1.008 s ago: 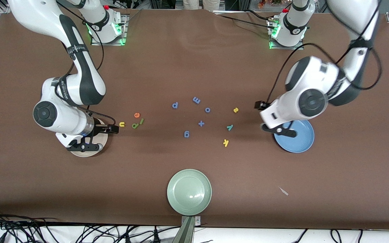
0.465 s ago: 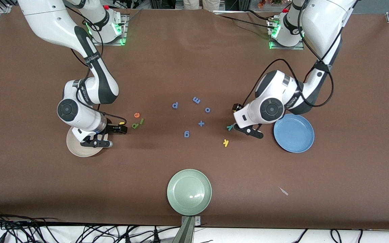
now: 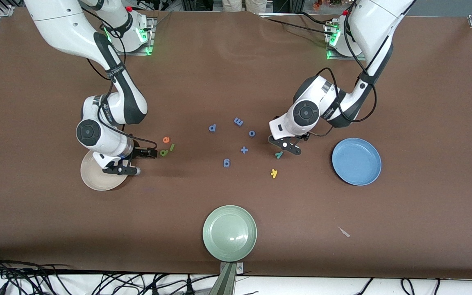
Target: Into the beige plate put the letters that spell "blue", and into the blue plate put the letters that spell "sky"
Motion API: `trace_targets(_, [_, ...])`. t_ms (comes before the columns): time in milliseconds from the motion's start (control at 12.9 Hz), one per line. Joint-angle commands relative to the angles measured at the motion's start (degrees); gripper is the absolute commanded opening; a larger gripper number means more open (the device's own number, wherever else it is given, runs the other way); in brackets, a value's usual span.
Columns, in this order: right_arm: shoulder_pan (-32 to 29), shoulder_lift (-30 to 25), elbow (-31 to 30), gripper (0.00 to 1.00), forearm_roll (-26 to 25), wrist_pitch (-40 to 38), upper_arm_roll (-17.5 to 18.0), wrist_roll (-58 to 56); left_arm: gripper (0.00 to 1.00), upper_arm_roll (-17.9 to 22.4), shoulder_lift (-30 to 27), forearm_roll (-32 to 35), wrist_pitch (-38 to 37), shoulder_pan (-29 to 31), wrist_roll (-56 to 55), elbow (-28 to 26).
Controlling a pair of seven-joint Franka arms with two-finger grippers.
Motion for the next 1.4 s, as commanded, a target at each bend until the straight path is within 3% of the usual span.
trace_targets(0, [0.0, -1.1, -2.8, 0.92, 0.2, 1.6, 0.2, 1.3, 0.97, 0.1, -1.5, 2.0, 5.6, 0.0, -1.5, -4.7])
trace_targets(155, [0.0, -1.1, -4.8, 0.88, 0.2, 3.5, 0.2, 1.3, 0.93, 0.2, -0.8, 3.1, 8.5, -0.1, -1.5, -6.0])
trace_targets(388, [0.0, -1.1, -6.3, 0.74, 0.2, 5.6, 0.2, 1.3, 0.72, 0.2, 0.0, 5.0, 8.5, -0.1, -1.5, -6.0])
trace_targets(465, [0.0, -1.1, -6.6, 0.67, 0.2, 5.6, 0.2, 1.3, 0.63, 0.1, 0.2, 8.0, 8.5, -0.1, -1.5, -5.8])
trace_targets(698, [0.0, -1.2, -6.6, 0.40, 0.2, 5.6, 0.3, 1.3, 0.56, 0.1, 1.0, 9.5, 10.1, -0.1, -1.5, -5.7])
trace_targets(853, [0.0, -1.3, -6.4, 0.26, 0.2, 5.3, 0.8, 1.3, 0.44, 0.1, 1.3, 9.5, 11.2, -0.2, -1.4, -5.8])
trace_targets(930, [0.0, -1.5, -6.3, 0.24, 0.2, 5.0, 0.9, 1.3, 0.36, 0.1, 1.3, 9.5, 11.1, -0.2, -1.3, -5.8])
trace_targets(1008, [0.0, -1.8, -6.2, 0.24, 0.2, 4.9, 0.9, 1.2, 0.09, 0.0, 1.3, 9.5, 11.1, -0.1, -1.2, -5.8])
trace_targets(1085, [0.0, -2.2, -5.9, 0.24, 0.2, 4.8, 0.9, 0.5, 0.00, 0.0, 1.1, 9.5, 10.9, 0.0, -1.2, -5.7])
trace_targets(1163, [-0.1, -2.8, -4.9, 0.24, 0.2, 3.4, 0.9, 0.3, 0.00, 0.0, 0.7, 9.5, 10.3, 0.2, -0.6, -5.4])
trace_targets(1318, [-0.8, -3.0, 1.7, 0.24, -0.2, -6.8, 0.2, -1.1, 0.00, 0.2, -1.3, 9.6, 7.2, 0.6, -0.3, -4.6])
